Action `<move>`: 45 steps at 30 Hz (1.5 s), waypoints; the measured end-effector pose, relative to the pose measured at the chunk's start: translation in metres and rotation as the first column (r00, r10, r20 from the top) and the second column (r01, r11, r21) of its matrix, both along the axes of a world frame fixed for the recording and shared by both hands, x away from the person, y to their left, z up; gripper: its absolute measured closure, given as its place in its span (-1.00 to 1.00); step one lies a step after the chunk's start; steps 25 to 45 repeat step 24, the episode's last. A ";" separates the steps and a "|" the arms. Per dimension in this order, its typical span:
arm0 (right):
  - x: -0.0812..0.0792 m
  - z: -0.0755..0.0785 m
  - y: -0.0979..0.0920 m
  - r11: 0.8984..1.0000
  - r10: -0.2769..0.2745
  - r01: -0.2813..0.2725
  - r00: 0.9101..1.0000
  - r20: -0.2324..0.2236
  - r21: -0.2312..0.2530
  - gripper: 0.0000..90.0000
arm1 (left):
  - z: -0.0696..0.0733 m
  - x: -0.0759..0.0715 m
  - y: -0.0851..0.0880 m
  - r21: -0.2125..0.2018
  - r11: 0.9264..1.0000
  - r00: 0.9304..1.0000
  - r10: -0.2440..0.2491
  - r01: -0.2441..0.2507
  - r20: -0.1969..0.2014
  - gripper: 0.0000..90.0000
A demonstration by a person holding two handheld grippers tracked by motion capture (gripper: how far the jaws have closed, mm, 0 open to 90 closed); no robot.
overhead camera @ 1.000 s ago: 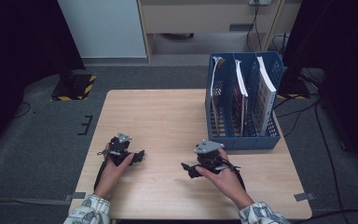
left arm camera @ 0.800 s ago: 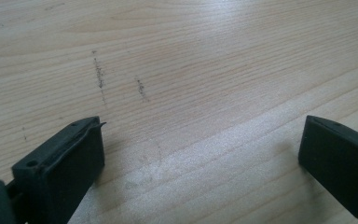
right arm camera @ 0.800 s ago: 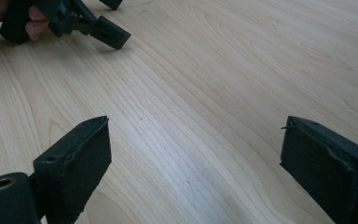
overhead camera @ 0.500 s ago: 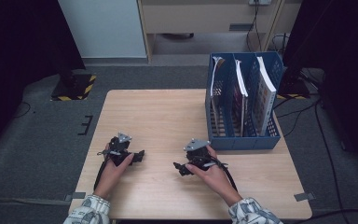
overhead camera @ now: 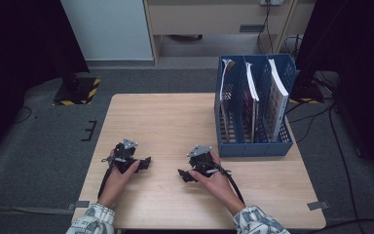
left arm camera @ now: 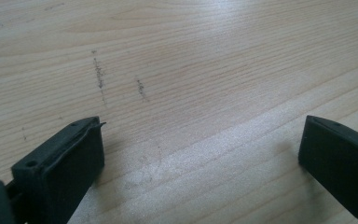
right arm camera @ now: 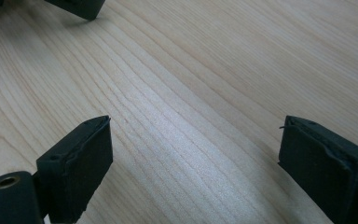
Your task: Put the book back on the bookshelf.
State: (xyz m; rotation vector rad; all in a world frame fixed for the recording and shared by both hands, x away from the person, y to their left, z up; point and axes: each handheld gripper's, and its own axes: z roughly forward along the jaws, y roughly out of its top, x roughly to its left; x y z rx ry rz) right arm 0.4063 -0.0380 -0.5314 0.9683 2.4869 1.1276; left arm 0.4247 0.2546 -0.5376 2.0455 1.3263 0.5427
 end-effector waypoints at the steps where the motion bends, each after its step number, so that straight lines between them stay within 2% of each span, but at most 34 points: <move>1: 0.000 -0.001 0.001 1.000 0.001 -0.001 1.000 0.001 -0.003 -0.77 | 0.000 0.000 0.000 0.000 1.000 1.000 0.000 0.000 0.000 -1.00; 6: 0.000 -0.006 0.004 1.000 0.000 0.000 1.000 -0.011 -0.024 -0.78 | 0.000 0.000 0.000 0.000 1.000 1.000 -0.001 0.001 0.000 -1.00; 7: 0.000 -0.007 0.005 1.000 -0.001 0.001 1.000 0.005 -0.027 -0.78 | 0.000 0.000 0.000 0.000 1.000 1.000 0.000 0.000 0.000 -1.00; 13: 0.000 -0.008 0.006 0.999 -0.006 0.007 1.000 0.015 -0.047 -0.79 | 0.000 0.000 0.000 0.002 1.000 1.000 -0.002 0.002 -0.001 -1.00; 18: 0.000 -0.008 0.007 0.999 -0.015 0.016 1.000 0.014 -0.051 -0.84 | 0.000 0.000 0.000 0.002 1.000 1.000 -0.002 0.002 -0.001 -1.00; 24: -0.003 -0.008 0.008 0.997 -0.057 0.058 0.998 0.007 -0.057 -0.89 | 0.000 0.000 0.000 0.000 1.000 1.000 -0.001 0.001 0.000 -1.00; 45: -0.003 -0.008 0.008 0.997 -0.057 0.058 0.998 0.007 -0.057 -0.89 | 0.000 0.000 0.000 0.000 1.000 1.000 -0.001 0.001 0.000 -1.00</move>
